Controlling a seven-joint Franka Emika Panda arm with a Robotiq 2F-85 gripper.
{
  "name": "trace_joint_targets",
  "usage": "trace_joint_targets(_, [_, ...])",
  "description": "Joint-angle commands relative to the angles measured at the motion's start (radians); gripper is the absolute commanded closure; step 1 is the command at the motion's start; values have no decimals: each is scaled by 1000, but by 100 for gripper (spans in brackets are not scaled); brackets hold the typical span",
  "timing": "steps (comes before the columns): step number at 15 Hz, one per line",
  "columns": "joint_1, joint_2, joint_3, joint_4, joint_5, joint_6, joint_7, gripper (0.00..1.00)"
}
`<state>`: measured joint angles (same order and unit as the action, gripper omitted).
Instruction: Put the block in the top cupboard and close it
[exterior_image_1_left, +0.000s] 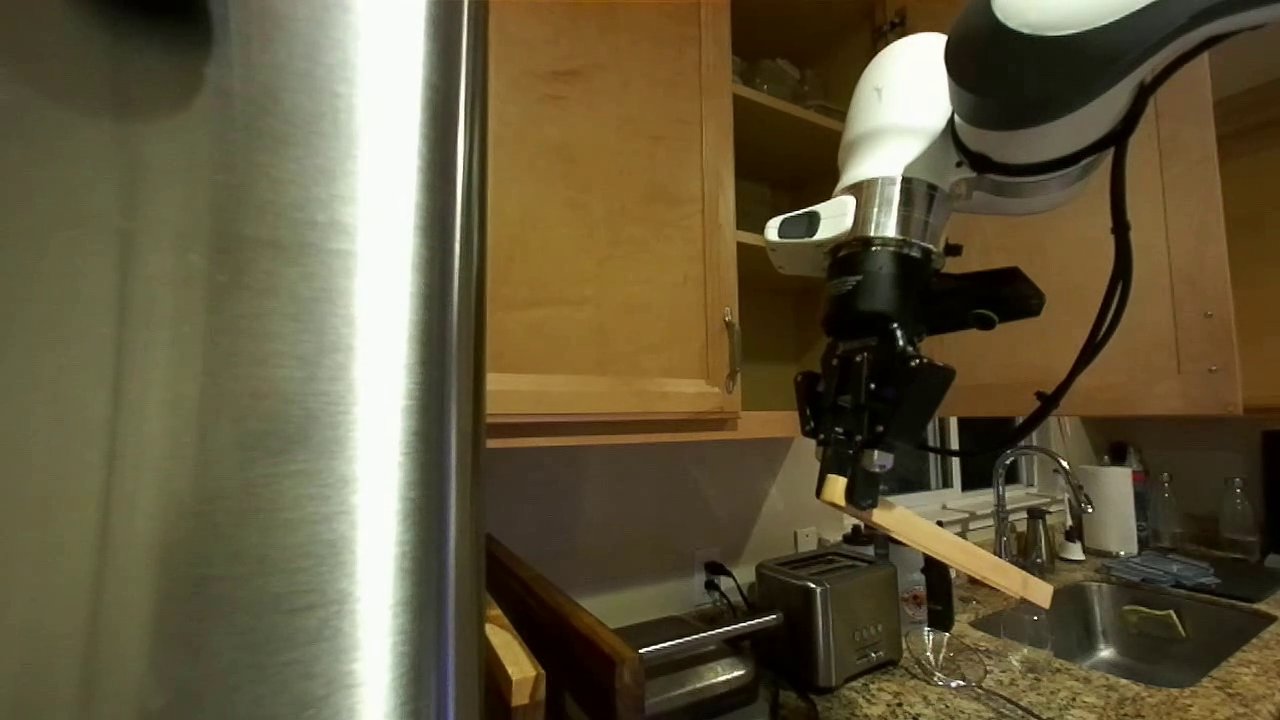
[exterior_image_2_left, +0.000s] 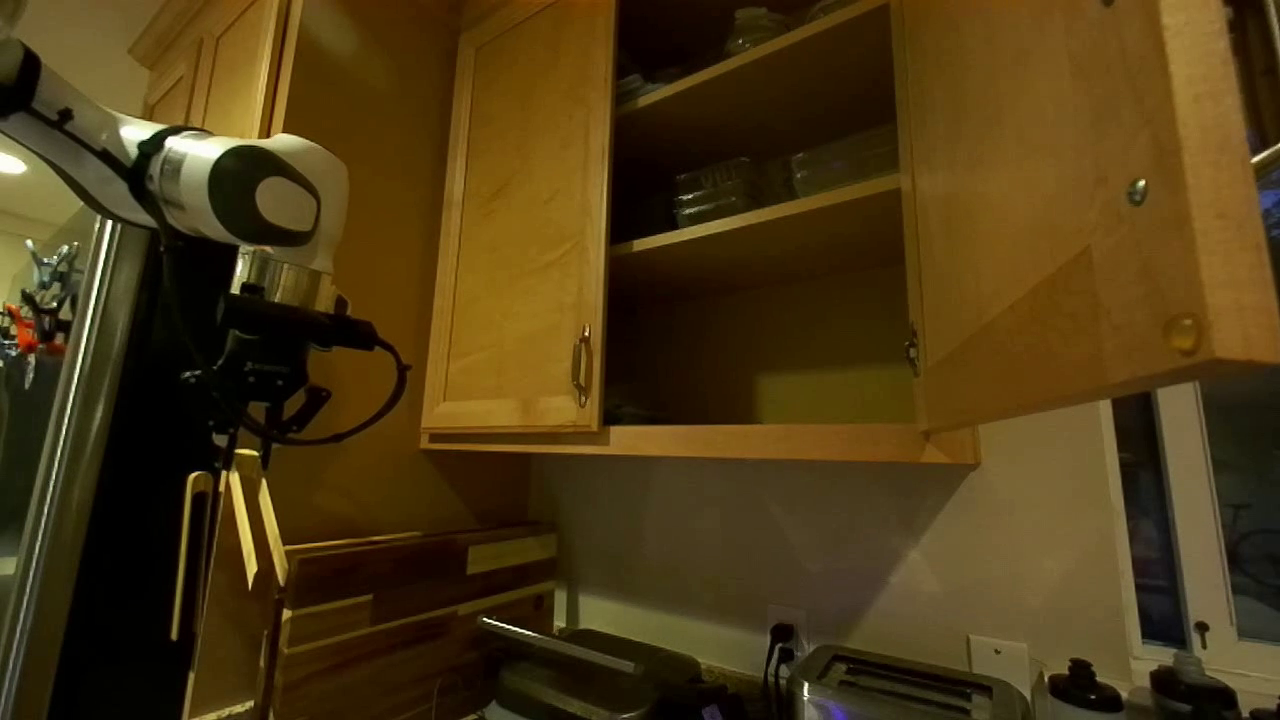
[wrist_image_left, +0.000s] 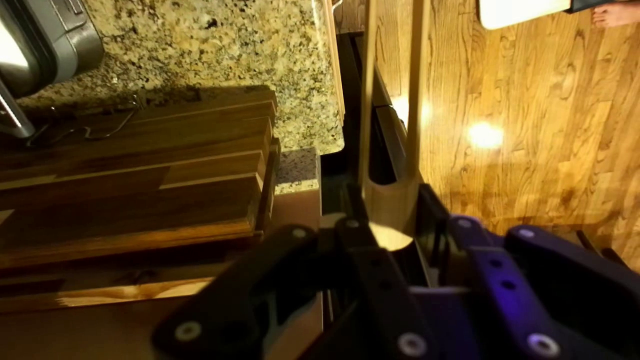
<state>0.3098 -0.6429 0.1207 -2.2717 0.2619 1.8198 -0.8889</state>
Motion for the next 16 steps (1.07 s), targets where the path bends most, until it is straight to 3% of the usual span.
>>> trace_joint_targets(1, [17, 2, -12, 2, -9, 0, 8, 71])
trace_joint_targets(3, [18, 2, -12, 2, -9, 0, 8, 71])
trace_joint_targets(4, [18, 2, -12, 2, -9, 0, 8, 90])
trace_joint_targets(8, [8, -2, -46, 43, -111, -68, -100, 91])
trace_joint_targets(16, [-33, 53, -163, 217, -319, -179, -487, 90])
